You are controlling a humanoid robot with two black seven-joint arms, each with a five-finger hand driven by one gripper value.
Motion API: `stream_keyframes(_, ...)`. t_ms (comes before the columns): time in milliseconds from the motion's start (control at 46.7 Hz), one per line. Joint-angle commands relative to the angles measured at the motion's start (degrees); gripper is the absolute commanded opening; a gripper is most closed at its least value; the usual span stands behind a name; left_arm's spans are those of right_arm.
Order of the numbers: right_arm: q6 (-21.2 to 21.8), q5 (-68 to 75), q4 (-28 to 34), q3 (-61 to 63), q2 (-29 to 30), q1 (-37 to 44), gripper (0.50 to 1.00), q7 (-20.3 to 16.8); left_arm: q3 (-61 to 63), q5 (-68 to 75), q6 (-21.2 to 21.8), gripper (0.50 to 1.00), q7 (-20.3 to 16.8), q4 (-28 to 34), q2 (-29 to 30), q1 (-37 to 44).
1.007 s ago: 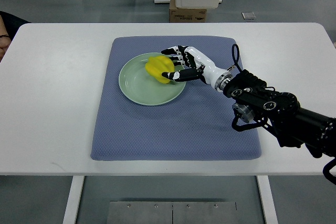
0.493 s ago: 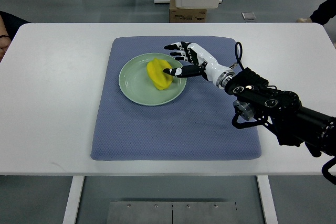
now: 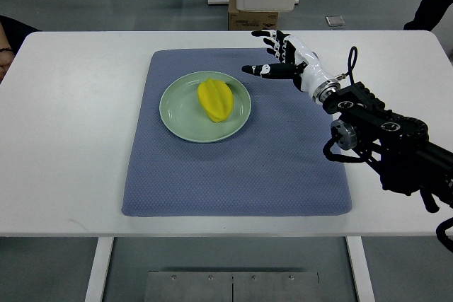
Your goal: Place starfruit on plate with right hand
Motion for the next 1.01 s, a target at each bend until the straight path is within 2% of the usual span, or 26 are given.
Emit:
stream_keyframes(0,-0.16,-0.09,0.00,0.24,-0.92,-0.32,1.000,-0.03,0.00,0.00,-0.01,1.000,-0.01,0.02,0.00,0.01)
stream_keyframes(193,-0.68,0.00,-0.18,1.12,-3.82,-0.41,1.000,0.15,0.00,0.00,-0.01,1.000,-0.01,0.02,0.00,0.01)
stream_keyframes(428,-1.65,0.00,-0.35,1.65,-3.47,-2.43,1.000,0.94,0.00,0.00,-0.01,1.000,-0.01,0.02,0.00,0.01)
stream_keyframes(664,-1.65,0.00,-1.49,2.27,-3.74,-3.22,1.000,5.95,0.00,0.00,-0.01,1.000,-0.01,-0.06,0.00,0.01)
stream_keyframes(985,-1.39,0.61,-3.69,5.69,-3.56,-5.60,1.000,5.42,0.00,0.00,-0.01,1.000,-0.01,-0.06,0.00,0.01)
